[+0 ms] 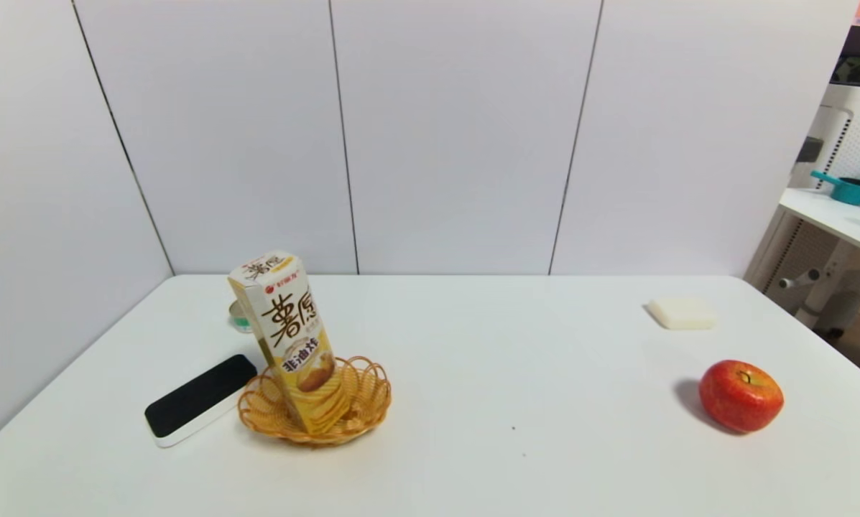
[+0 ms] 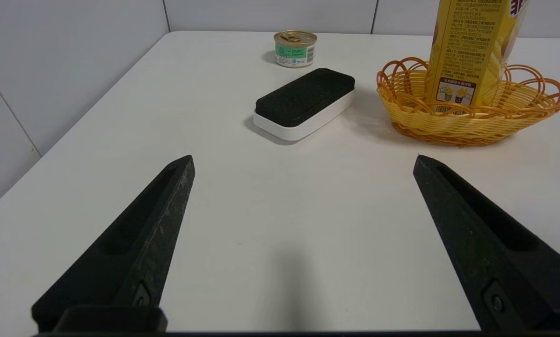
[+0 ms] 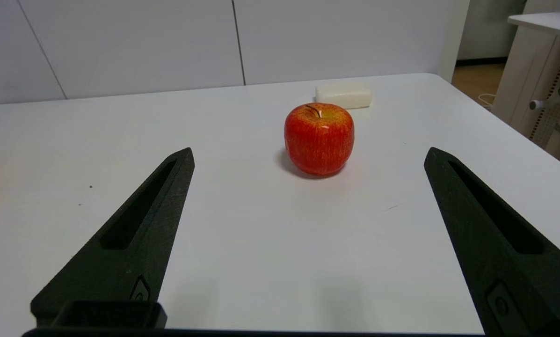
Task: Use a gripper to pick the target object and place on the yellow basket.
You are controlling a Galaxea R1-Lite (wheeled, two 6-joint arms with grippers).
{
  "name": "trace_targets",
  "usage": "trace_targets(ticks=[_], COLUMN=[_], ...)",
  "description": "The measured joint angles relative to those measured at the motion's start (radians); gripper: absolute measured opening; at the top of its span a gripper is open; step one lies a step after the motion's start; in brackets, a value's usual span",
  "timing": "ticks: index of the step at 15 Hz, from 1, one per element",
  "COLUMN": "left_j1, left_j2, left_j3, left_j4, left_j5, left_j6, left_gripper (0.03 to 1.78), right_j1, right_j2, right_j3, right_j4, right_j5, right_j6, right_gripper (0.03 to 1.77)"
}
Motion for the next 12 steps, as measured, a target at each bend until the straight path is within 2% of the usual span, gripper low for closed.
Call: trace_targets(ticks=[12], left_j1=[0.000], left_j2=[0.000], left_j3=[0.000], left_j4=[0.000], left_j5=[0.000], left_j6=[0.000], left_gripper=[1.69], right_j1=[0.000], right_j2=[0.000], right_j3=[0.000], right_j4=[0.000], right_j5=[0.000], right_j6=[0.001], right_gripper=[1.70])
